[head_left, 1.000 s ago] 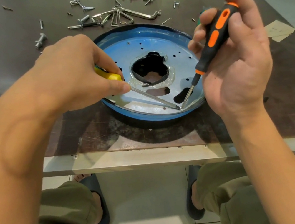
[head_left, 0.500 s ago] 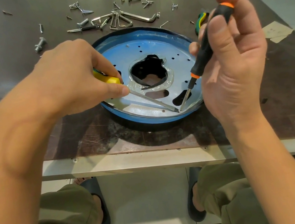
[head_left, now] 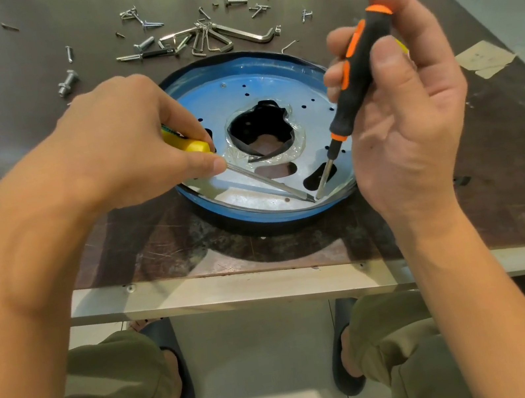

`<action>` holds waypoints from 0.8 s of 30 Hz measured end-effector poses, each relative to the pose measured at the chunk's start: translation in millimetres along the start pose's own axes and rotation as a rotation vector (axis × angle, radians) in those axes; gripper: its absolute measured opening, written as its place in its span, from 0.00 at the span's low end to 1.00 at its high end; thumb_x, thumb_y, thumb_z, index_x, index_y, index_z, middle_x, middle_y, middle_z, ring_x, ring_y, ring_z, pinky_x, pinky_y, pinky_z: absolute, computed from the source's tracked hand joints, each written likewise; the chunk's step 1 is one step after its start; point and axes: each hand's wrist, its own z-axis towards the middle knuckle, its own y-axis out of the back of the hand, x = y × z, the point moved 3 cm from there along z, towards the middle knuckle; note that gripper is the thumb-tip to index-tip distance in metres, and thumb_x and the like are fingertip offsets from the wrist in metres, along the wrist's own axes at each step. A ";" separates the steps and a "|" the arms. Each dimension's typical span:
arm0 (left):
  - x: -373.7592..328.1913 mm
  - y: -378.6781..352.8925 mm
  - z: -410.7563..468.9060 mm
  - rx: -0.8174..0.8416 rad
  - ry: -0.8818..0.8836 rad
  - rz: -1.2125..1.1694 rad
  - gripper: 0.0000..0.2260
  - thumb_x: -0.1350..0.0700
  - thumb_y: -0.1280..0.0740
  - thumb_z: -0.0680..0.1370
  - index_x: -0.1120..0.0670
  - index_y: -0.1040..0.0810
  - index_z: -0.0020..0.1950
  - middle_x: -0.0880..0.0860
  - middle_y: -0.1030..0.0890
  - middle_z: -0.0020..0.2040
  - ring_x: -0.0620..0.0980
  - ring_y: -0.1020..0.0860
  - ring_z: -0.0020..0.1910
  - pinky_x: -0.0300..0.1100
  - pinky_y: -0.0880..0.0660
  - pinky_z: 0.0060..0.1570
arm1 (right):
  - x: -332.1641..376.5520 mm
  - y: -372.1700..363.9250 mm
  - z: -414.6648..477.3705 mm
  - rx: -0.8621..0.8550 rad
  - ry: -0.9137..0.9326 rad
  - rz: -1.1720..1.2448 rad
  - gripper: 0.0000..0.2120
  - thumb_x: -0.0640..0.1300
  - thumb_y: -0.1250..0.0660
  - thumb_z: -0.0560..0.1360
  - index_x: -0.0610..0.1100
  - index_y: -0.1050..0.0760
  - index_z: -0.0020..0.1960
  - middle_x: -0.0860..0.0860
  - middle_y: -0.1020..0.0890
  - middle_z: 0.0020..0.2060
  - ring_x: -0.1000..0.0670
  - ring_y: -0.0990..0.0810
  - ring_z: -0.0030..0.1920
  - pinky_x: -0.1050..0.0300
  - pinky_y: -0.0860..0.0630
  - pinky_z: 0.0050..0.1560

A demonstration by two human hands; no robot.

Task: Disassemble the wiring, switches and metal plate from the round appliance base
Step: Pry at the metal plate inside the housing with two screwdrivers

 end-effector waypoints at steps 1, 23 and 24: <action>-0.1 0.1 0.0 -0.001 0.000 0.002 0.14 0.34 0.27 0.65 0.39 0.15 0.46 0.46 0.18 0.45 0.54 0.23 0.44 0.48 0.25 0.44 | 0.5 0.0 -0.4 0.001 -0.007 0.028 0.16 0.32 0.47 0.84 0.34 0.34 0.71 0.38 0.22 0.51 0.43 0.23 0.44 0.49 0.26 0.52; -1.3 0.5 -0.8 0.007 0.005 -0.004 0.15 0.34 0.28 0.65 0.40 0.15 0.46 0.45 0.20 0.44 0.53 0.24 0.46 0.51 0.23 0.48 | 1.8 1.5 1.8 -0.035 -0.025 0.088 0.14 0.33 0.45 0.81 0.36 0.30 0.65 0.38 0.21 0.53 0.41 0.22 0.49 0.50 0.26 0.49; -0.9 0.2 -0.5 0.007 0.002 -0.003 0.15 0.34 0.28 0.65 0.40 0.15 0.46 0.45 0.20 0.44 0.53 0.24 0.46 0.51 0.23 0.47 | 2.2 1.1 1.9 -0.035 -0.025 0.100 0.13 0.35 0.44 0.81 0.37 0.29 0.63 0.39 0.21 0.53 0.42 0.22 0.49 0.51 0.27 0.48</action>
